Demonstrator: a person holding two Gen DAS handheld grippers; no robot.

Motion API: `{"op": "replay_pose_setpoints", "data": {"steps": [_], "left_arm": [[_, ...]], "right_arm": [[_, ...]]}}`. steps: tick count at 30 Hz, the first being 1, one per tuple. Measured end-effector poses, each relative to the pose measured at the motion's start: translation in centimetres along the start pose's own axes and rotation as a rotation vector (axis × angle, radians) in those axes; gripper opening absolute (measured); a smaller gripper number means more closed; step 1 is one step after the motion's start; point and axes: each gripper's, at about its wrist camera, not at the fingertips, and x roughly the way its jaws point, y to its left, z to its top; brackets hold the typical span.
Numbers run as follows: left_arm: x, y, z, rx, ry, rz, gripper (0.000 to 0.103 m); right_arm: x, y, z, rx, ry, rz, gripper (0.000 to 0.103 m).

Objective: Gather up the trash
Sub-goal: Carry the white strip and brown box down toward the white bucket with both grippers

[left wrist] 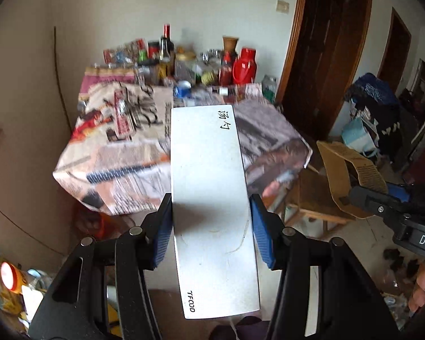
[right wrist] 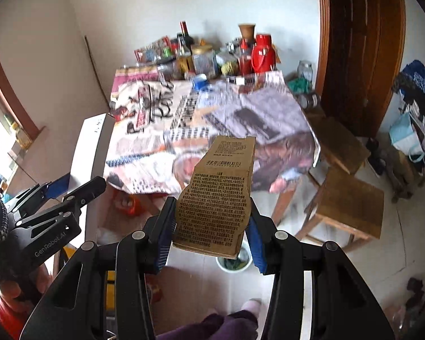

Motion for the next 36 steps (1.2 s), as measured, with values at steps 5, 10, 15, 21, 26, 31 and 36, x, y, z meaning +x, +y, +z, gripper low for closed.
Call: {"op": "replay_pose_setpoints", "data": {"steps": [5, 10, 15, 21, 26, 31, 36], "left_arm": [[3.5, -0.5, -2.3, -0.022, 0.099, -0.014, 0.052], [8.9, -1.7, -5.0, -0.016, 0.191, -0.001, 0.052], [15.7, -2.1, -8.9, -0.054, 0.291, 0.025, 0.052], [23.1, -2.0, -14.5, -0.116, 0.389, 0.047, 0.052], [28.7, -1.9, -18.6, -0.125, 0.432, 0.049, 0.052], [33.9, -0.9, -23.0, -0.158, 0.481, 0.059, 0.052], [38.3, 0.4, -26.8, -0.190, 0.515, 0.069, 0.052]], "right_arm": [[3.3, -1.2, -1.8, -0.008, 0.094, 0.000, 0.043], [8.0, -2.8, -4.0, -0.022, 0.183, 0.029, 0.043], [14.5, -4.7, -6.5, -0.037, 0.277, 0.048, 0.043], [22.6, -7.0, -9.9, -0.055, 0.353, 0.092, 0.043], [29.0, -8.9, -13.0, -0.083, 0.387, 0.095, 0.043], [35.0, -9.9, -15.9, -0.104, 0.432, 0.113, 0.043], [39.6, -10.4, -17.8, -0.104, 0.446, 0.159, 0.043]]}}
